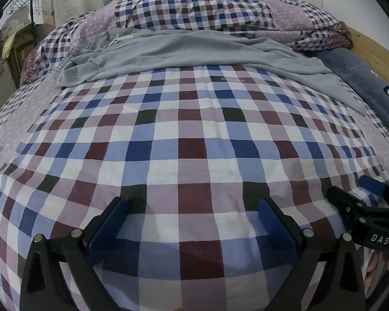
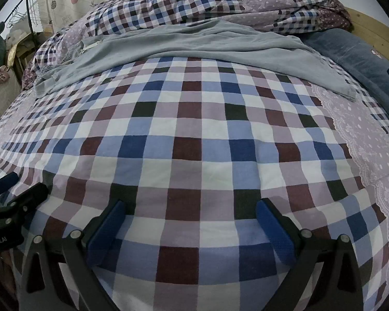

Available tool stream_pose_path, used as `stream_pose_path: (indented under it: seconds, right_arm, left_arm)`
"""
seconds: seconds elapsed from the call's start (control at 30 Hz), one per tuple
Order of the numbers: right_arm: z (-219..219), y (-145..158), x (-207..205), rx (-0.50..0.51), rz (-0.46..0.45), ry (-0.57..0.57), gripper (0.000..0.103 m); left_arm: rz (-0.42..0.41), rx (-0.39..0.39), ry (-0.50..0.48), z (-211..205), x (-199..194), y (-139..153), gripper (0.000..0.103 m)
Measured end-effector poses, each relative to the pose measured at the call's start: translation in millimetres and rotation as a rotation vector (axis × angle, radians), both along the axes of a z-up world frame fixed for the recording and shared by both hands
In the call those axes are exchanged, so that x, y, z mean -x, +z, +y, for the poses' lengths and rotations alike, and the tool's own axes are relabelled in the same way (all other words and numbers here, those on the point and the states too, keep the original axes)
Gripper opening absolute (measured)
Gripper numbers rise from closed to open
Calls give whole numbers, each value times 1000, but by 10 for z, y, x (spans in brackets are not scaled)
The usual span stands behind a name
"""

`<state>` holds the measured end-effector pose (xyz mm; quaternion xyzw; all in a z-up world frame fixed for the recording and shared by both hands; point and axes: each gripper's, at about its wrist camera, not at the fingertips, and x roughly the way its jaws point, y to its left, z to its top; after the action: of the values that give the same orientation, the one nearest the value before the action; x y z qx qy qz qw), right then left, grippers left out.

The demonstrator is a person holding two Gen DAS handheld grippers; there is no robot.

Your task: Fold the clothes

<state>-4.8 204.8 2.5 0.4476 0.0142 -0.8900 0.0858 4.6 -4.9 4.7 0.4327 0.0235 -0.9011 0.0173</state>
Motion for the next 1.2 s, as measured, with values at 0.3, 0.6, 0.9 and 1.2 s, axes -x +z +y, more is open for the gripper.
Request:
stream_pose_path:
  seconds: [0.3,0.6,0.9,1.2]
  right_arm:
    - [8,-4,22,1,0,1,103]
    - [9,-4,13,1,1,1,103]
    - [6,0,5,1,2,1,103]
    - [5,-1,-12,2,2,-1,103]
  left_arm:
    - [3,-4,-3,-17,-1,-4,102]
    - [3,-14,-1,-22,10,-1,102]
    - [6,-13,3,-9,7,1,102]
    - [7,-14,6,-11,-2,-1,102]
